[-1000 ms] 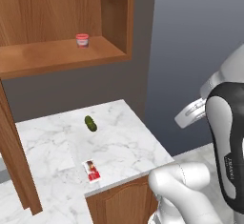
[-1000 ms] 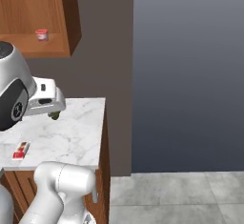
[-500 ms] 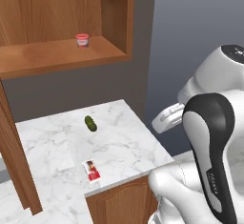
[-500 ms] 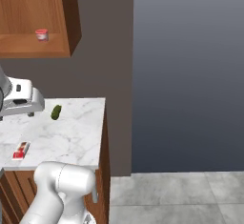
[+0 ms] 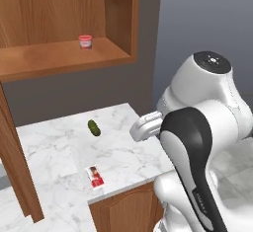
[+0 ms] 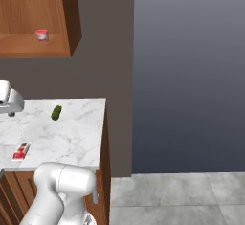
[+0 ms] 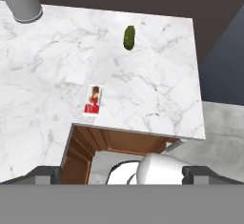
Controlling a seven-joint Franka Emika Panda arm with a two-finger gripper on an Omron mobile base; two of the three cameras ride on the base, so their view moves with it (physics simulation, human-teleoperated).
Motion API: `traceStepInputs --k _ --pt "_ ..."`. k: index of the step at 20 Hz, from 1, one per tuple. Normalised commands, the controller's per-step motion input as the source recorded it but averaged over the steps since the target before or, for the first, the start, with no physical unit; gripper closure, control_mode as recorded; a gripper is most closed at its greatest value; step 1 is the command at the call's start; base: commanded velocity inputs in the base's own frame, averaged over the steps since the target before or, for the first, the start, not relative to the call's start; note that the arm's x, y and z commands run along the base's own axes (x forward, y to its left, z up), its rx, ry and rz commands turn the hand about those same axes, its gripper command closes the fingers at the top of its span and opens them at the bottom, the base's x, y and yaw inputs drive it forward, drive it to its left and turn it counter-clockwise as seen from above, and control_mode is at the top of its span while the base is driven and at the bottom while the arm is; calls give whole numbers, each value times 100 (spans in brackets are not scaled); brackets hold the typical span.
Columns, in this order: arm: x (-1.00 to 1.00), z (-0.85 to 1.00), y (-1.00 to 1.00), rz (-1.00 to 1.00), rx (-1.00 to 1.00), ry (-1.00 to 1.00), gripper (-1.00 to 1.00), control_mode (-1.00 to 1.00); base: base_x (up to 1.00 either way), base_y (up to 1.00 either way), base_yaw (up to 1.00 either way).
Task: Pick the bar and bar from the counter and place them in the cabinets closest to them.
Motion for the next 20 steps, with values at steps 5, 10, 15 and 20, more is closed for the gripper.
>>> traceStepInputs --k 5,10,15,20 --pt "0 -11 43 -2 6 0 -100 -100 0 0 0" --pt "0 0 2 0 1 0 -100 -100 0 0 0" --pt "6 -36 17 0 0 4 -100 -100 0 0 0" --pt "5 -57 26 0 0 3 -100 -100 0 0 0"
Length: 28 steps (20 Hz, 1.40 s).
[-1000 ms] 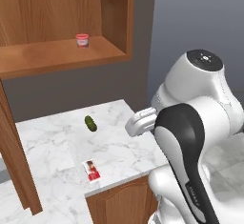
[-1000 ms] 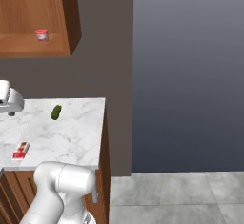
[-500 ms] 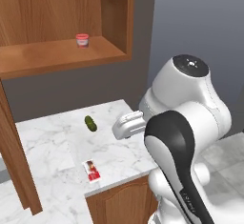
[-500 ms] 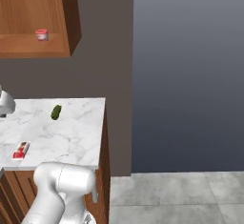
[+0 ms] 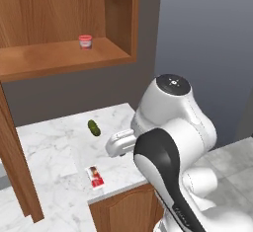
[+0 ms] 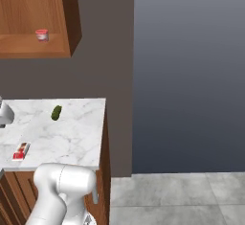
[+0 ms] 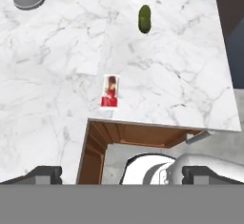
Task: Pick the bar and bar from the counter and place them in the cabinets closest to them.
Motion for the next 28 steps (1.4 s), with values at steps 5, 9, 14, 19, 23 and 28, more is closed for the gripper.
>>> traceStepInputs --k 5,9,14,19,23,28 --pt "6 -56 24 0 0 0 -100 -100 0 0 0" --pt "8 -59 16 0 0 0 -100 -100 0 0 0" --pt "15 -51 11 0 0 0 -100 -100 0 0 0" --pt "35 -43 17 0 0 0 -100 -100 0 0 0" --pt "38 -41 20 -1 0 0 -100 -100 0 0 0" --pt "37 -44 25 -2 0 0 -100 -100 0 0 0"
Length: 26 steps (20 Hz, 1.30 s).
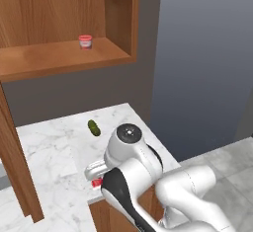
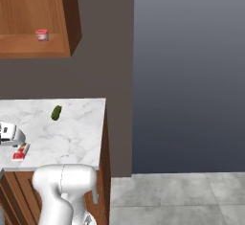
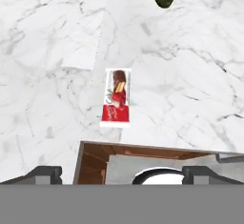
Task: Pick the bar and bar from the counter and place them in the cabinets closest to them.
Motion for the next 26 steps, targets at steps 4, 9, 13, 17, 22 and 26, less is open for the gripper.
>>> traceStepInputs --k 4,9,13,17,22,26 --pt "32 -44 20 -2 0 0 -100 -100 0 0 0" --pt "30 -40 17 -3 0 0 -100 -100 0 0 0" --pt "30 -30 23 -2 0 0 -100 -100 0 0 0" --pt "27 -27 20 -1 0 0 -100 -100 0 0 0" --pt "29 -20 14 0 -1 0 -100 -100 0 0 0" --pt "20 -8 0 0 0 1 -100 -100 0 0 0"
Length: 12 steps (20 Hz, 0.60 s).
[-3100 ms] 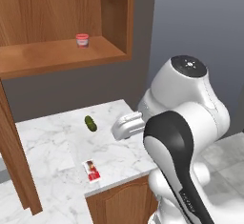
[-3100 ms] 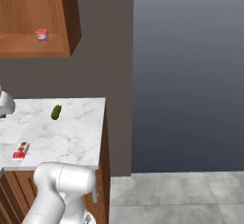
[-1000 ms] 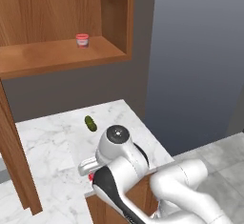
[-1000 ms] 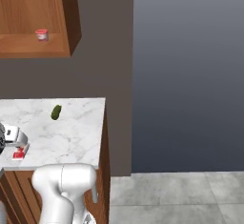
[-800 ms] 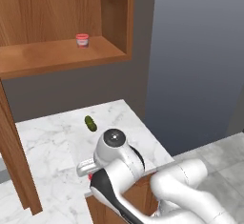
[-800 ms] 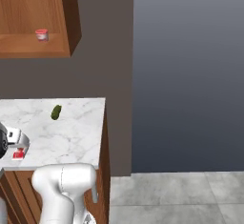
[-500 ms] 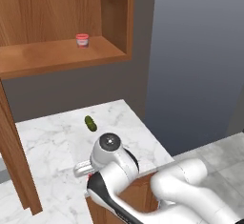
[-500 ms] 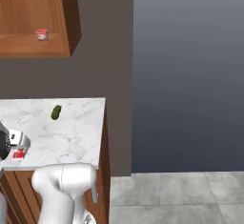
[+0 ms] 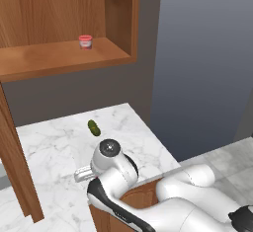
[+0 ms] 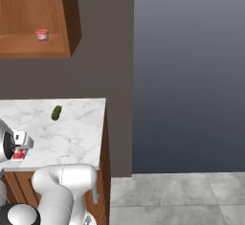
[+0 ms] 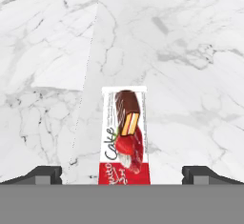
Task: Pick the bar and bar from the counter and place them in the cabinets closest to them.
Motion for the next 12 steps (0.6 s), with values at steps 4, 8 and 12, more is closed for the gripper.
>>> traceStepInputs --k 4,8,12 --pt "21 -1 0 0 0 4 -100 -100 0 0 0" --pt "0 0 0 0 0 1 -100 -100 0 0 0" --pt "8 -4 2 0 0 0 -100 -100 0 0 0"
